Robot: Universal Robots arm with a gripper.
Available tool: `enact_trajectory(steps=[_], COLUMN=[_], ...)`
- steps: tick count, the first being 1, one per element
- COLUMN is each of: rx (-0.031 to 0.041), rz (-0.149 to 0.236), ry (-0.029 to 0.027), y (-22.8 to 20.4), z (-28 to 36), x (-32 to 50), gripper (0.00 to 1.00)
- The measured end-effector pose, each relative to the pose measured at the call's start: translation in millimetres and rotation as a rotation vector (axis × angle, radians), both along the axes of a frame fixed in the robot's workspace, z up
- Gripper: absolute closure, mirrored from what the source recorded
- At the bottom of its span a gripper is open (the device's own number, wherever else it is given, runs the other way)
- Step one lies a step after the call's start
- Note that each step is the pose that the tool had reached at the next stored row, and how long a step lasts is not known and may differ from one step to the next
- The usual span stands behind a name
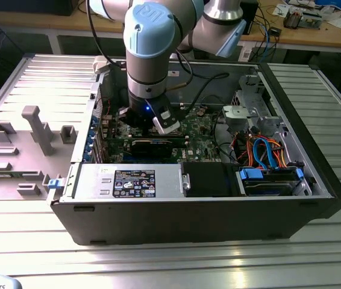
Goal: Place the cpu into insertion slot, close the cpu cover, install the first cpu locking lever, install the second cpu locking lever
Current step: 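Install the second cpu locking lever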
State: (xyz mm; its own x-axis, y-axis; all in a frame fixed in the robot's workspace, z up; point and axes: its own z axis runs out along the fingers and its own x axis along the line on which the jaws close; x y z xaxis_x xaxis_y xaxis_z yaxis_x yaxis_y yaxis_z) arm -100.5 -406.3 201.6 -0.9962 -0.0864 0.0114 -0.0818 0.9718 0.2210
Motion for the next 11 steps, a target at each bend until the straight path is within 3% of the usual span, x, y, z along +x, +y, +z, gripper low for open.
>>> enact_trajectory(steps=[5,11], rx=[-0.0010,-0.0010], rz=[0.000,0.000], ry=[0.0003,0.0003], y=[-0.1,0.0], z=[11.8,12.6], x=[-0.3,-0.3], gripper=[0.89,0.89])
